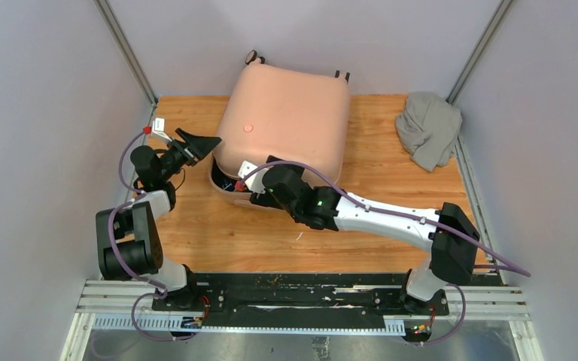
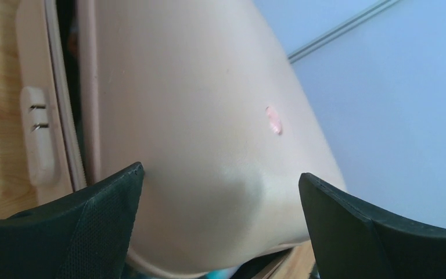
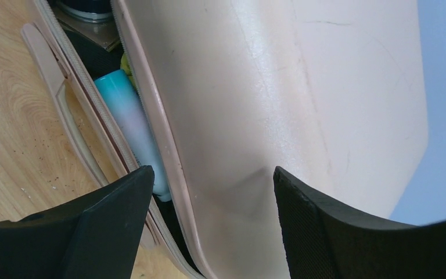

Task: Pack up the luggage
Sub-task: Zip the luggage at the corner of the board.

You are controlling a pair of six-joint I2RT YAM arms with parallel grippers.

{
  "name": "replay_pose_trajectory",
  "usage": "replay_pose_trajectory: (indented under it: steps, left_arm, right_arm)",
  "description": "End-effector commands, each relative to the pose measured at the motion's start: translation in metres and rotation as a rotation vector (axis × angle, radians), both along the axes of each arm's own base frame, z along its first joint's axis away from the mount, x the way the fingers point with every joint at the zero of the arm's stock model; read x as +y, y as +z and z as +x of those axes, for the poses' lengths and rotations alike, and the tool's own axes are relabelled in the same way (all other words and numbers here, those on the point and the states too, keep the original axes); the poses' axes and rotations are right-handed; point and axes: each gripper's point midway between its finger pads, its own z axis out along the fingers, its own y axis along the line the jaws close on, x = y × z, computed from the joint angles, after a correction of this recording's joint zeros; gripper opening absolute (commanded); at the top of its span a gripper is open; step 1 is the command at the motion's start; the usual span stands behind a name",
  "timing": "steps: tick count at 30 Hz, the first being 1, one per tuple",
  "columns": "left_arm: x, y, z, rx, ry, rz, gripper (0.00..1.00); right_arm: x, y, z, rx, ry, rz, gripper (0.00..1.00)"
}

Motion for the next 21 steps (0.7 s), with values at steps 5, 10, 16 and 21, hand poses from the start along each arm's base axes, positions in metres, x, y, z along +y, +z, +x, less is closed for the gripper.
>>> replay_pose_trajectory:
  steps: [5, 10, 16, 21]
  left_arm:
    - [-0.01, 0.06, -0.026, -0.206, -0.183, -0.177, 1.0]
    - [0.004, 0.052, -0.02, -0.172, -0.099, 0.025, 1.0]
    - [0.024, 0.021, -0.027, 0.066, 0.007, 0.594, 1.0]
    - [0.041, 0.001, -0.039, 0.108, 0.006, 0.681, 1.0]
  right_arm:
    - [-0.078, 0.029, -0.01, 0.138, -0.197, 0.263, 0.8]
    - [-0.147, -0.005, -0.038, 0.385, -0.273, 0.487, 0.79]
    - [-0.173, -0.044, -0.055, 0.571, -0.291, 0.654, 0.79]
    - [-0.16, -0.067, -0.041, 0.678, -0.21, 0.717, 0.76]
